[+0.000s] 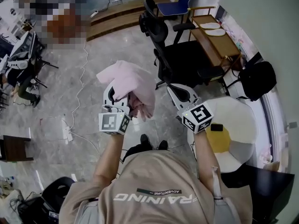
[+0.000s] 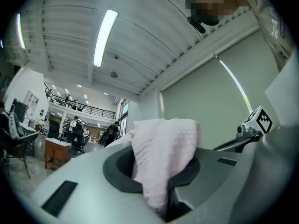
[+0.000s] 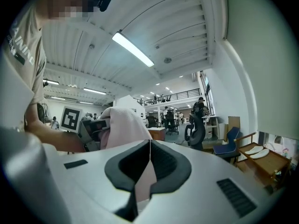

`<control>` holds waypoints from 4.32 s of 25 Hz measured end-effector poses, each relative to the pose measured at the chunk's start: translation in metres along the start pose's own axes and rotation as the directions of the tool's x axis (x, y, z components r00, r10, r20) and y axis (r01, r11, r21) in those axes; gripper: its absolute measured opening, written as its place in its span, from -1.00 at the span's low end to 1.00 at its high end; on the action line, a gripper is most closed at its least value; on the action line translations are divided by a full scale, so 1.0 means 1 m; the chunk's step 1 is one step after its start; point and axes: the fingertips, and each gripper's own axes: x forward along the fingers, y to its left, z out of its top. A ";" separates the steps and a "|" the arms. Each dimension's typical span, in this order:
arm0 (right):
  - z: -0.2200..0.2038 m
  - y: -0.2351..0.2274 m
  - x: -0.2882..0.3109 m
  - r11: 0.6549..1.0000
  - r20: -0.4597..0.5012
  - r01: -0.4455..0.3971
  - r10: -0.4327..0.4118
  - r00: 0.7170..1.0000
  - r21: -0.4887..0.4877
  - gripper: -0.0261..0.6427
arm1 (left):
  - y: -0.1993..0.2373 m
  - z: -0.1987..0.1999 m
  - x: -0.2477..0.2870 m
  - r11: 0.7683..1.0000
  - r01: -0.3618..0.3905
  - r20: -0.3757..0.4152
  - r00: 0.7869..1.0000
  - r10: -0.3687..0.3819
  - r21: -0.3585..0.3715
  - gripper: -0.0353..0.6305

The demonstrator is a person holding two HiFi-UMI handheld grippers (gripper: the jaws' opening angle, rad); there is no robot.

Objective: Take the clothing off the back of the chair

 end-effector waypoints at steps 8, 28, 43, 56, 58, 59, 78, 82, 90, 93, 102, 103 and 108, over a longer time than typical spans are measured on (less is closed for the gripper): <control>0.011 0.016 0.004 0.999 0.029 0.037 -0.037 0.999 -0.026 -0.83 | 0.002 0.005 -0.013 0.999 0.023 -0.010 1.000 -0.023 0.037 -0.61; 0.030 0.010 0.008 0.991 0.046 0.119 -0.116 0.992 -0.065 -0.83 | -0.001 0.020 0.005 0.992 0.121 0.025 0.992 -0.121 0.023 -0.61; 0.026 0.018 0.002 0.992 0.032 0.100 -0.098 0.995 -0.074 -0.83 | -0.007 0.026 -0.007 0.990 0.129 0.022 0.991 -0.130 0.050 -0.61; 0.032 0.028 -0.001 0.992 0.036 0.104 -0.101 0.994 -0.078 -0.83 | -0.011 0.036 -0.012 0.990 0.139 0.031 0.990 -0.140 0.037 -0.61; 0.030 0.030 -0.002 0.991 0.033 0.106 -0.104 0.994 -0.078 -0.83 | -0.011 0.034 -0.015 0.990 0.140 0.035 0.989 -0.141 0.032 -0.61; 0.029 0.031 -0.001 0.991 0.030 0.107 -0.104 0.994 -0.078 -0.83 | -0.011 0.032 -0.016 0.989 0.142 0.031 0.989 -0.143 0.030 -0.61; 0.019 0.045 0.001 0.992 -0.004 0.096 -0.096 0.995 -0.088 -0.83 | -0.004 0.024 -0.027 0.991 0.133 -0.016 0.991 -0.133 0.033 -0.61; 0.020 0.047 0.001 0.991 -0.004 0.096 -0.097 0.995 -0.093 -0.83 | -0.003 0.021 -0.027 0.990 0.135 -0.001 0.991 -0.135 0.036 -0.61; 0.024 0.049 0.000 0.988 0.002 0.095 -0.095 0.995 -0.119 -0.83 | 0.000 0.026 -0.026 0.991 0.127 0.014 0.992 -0.128 0.052 -0.61; 0.026 0.047 -0.001 0.988 0.006 0.098 -0.098 0.995 -0.122 -0.83 | -0.001 0.028 -0.026 0.989 0.128 0.019 0.991 -0.130 0.067 -0.61; 0.024 0.046 -0.001 0.988 -0.003 0.092 -0.093 0.996 -0.126 -0.83 | -0.001 0.024 -0.023 0.988 0.132 0.007 0.991 -0.133 0.077 -0.61; 0.024 0.046 -0.001 0.988 -0.004 0.092 -0.094 0.996 -0.125 -0.83 | -0.002 0.024 -0.023 0.988 0.134 0.009 0.991 -0.135 0.079 -0.61; 0.021 0.050 0.001 0.989 -0.009 0.088 -0.090 0.996 -0.119 -0.83 | -0.001 0.021 -0.026 0.987 0.139 0.002 0.990 -0.139 0.080 -0.61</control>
